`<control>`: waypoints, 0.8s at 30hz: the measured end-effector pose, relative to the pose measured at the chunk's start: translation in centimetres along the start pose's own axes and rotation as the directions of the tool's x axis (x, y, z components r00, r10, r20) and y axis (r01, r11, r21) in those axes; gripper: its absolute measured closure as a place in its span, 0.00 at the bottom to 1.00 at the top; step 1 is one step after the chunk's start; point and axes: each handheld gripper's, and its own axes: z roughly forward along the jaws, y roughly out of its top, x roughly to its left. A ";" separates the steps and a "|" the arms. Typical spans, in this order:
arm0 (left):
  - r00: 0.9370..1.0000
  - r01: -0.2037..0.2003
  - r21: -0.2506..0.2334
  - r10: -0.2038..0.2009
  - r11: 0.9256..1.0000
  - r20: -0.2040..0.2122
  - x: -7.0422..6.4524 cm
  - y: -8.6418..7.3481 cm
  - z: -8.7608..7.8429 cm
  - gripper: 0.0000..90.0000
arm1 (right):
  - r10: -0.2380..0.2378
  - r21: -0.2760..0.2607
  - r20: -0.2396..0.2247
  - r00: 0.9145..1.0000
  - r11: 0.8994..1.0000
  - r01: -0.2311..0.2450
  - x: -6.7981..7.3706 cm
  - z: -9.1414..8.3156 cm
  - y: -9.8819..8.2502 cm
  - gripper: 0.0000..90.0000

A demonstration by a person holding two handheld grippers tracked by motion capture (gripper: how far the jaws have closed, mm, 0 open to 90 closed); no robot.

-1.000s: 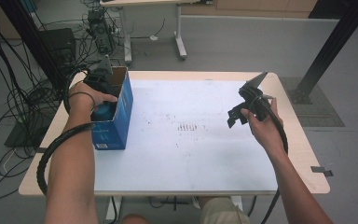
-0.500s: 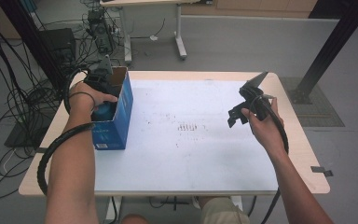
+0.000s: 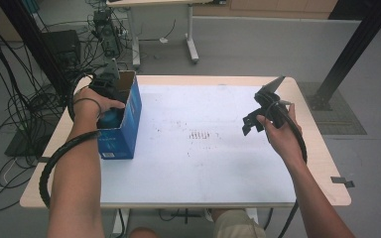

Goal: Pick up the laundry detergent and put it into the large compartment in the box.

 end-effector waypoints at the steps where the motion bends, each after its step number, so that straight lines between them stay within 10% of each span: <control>1: 1.000 0.000 0.001 0.000 1.000 0.000 0.0 0.0 0.0 0.42 | 0.001 0.000 0.001 1.000 1.000 -0.001 0.0 0.0 0.0 0.09; 24: 1.000 0.006 0.000 -0.006 1.000 0.006 0.2 0.0 0.0 0.41 | -0.006 0.000 0.002 1.000 1.000 0.006 0.1 0.0 0.1 0.09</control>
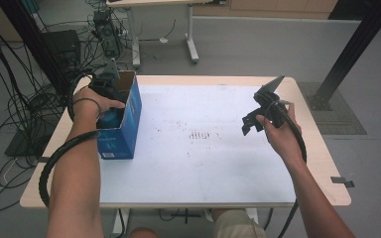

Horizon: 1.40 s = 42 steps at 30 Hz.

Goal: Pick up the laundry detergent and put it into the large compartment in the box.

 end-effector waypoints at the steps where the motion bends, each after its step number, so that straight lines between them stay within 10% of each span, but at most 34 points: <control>1: 1.000 0.000 0.000 0.000 1.000 0.000 0.0 0.0 0.0 0.41 | 0.000 0.000 -0.001 1.000 1.000 0.000 0.0 0.0 0.0 0.09; 17: 1.000 0.012 -0.006 -0.011 1.000 0.011 0.4 -0.4 -0.5 0.35 | -0.011 -0.005 0.000 1.000 1.000 0.011 0.2 0.1 -0.1 0.09; 42: 1.000 0.001 -0.115 -0.003 0.993 -0.013 -0.9 -3.3 -8.7 0.22 | -0.038 -0.009 -0.009 0.999 0.999 0.038 1.1 -0.5 0.3 0.09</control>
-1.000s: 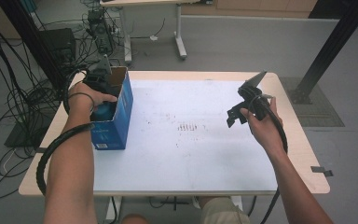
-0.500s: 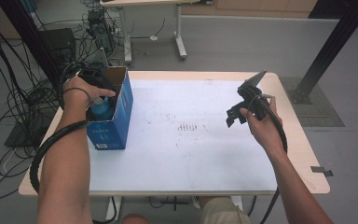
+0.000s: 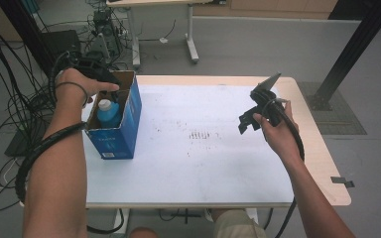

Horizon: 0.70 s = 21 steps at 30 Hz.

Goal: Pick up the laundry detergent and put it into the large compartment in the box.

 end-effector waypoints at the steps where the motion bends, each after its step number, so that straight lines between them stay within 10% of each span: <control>1: 1.000 -0.005 -0.003 0.005 1.000 0.003 -0.3 0.0 -0.4 0.22 | -0.001 0.000 0.001 1.000 1.000 0.001 0.1 0.0 0.0 0.09; 21: 0.985 -0.157 -0.026 0.158 0.987 0.064 -8.5 0.2 -2.1 0.13 | 0.003 0.003 -0.018 1.000 1.000 -0.003 -0.5 -0.6 0.3 0.09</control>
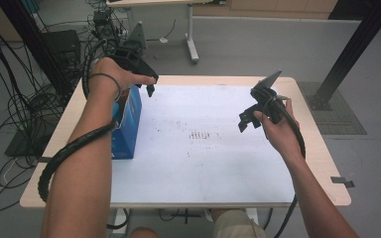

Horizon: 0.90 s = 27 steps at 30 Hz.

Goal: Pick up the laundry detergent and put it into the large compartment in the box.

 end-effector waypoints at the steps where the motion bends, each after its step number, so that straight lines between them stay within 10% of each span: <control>1: 1.000 -0.003 0.004 0.003 1.000 0.005 -0.3 0.1 0.1 0.13 | -0.002 0.000 0.000 1.000 1.000 0.002 0.0 0.0 0.0 0.09; 27: 0.996 -0.084 0.006 0.083 0.996 0.028 -3.5 0.9 0.9 0.07 | -0.008 0.004 0.006 1.000 1.000 0.008 0.2 -0.1 0.4 0.09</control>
